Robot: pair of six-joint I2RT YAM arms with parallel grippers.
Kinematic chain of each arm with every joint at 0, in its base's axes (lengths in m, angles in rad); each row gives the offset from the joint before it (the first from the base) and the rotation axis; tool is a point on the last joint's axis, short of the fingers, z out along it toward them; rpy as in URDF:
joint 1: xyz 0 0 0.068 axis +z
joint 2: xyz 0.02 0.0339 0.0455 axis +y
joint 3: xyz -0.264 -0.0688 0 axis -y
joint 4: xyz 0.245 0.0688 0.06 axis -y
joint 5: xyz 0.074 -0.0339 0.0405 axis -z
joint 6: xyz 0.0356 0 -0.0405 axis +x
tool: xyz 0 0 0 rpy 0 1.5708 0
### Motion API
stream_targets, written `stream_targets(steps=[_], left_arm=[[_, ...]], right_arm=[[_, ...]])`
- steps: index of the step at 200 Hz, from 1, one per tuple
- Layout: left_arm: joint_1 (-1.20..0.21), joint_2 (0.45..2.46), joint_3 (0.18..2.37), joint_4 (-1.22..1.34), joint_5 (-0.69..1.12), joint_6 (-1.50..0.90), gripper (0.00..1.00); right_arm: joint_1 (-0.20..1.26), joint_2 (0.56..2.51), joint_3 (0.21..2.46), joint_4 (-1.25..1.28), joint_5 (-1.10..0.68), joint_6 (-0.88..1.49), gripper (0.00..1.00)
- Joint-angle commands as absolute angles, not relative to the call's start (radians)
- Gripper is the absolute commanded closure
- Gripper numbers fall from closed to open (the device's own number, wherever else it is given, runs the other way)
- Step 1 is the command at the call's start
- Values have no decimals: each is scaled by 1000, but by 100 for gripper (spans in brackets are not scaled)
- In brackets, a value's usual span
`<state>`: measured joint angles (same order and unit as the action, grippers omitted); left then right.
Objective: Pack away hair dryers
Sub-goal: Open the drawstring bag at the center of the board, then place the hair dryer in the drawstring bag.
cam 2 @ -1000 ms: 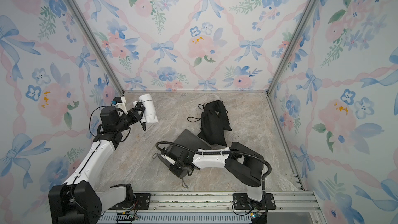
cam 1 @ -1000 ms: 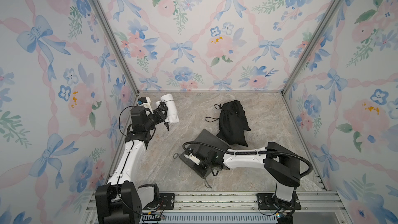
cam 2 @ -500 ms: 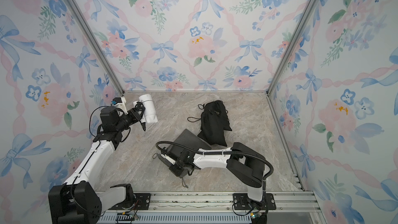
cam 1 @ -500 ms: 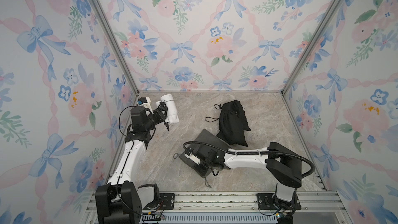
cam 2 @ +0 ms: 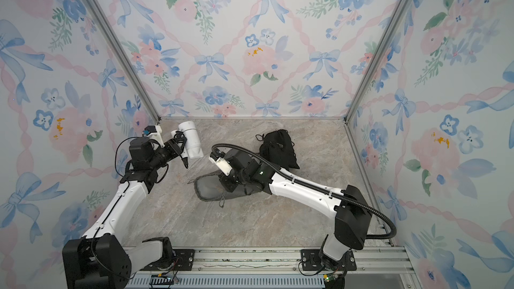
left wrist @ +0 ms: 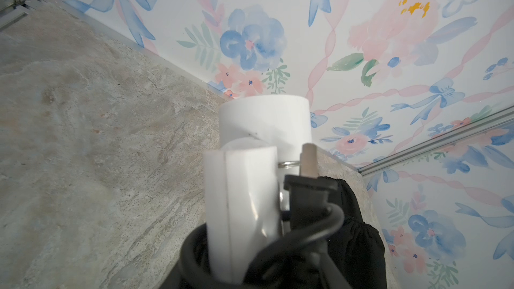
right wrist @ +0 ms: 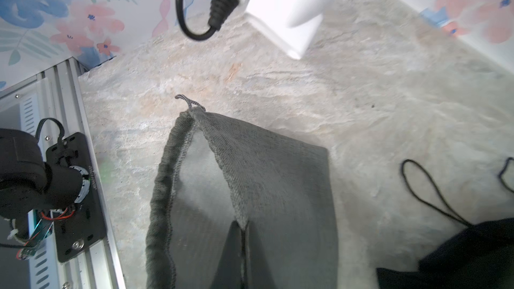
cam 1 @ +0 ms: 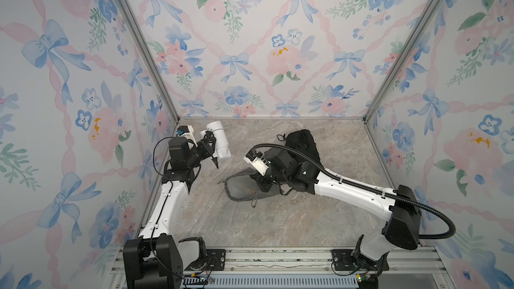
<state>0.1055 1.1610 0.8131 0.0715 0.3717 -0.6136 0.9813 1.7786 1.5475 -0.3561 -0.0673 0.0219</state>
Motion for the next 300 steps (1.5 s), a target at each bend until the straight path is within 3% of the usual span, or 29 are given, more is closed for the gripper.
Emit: stream_targets(steps=[1, 85, 131, 211, 300], left_arm=[[112, 1142, 876, 129, 358, -631, 79], [114, 1207, 982, 129, 345, -647, 79], [114, 1189, 940, 129, 368, -662, 79], [101, 1036, 703, 129, 475, -697, 76], [-182, 943, 516, 130, 379, -718, 76]], right_arm=[[917, 1793, 1601, -397, -80, -32, 100], [743, 2006, 1972, -319, -199, -139, 100], [757, 2089, 1861, -227, -165, -181, 100], [753, 2152, 1652, -62, -227, -43, 100], [709, 2153, 1694, -39, -291, 84, 100]])
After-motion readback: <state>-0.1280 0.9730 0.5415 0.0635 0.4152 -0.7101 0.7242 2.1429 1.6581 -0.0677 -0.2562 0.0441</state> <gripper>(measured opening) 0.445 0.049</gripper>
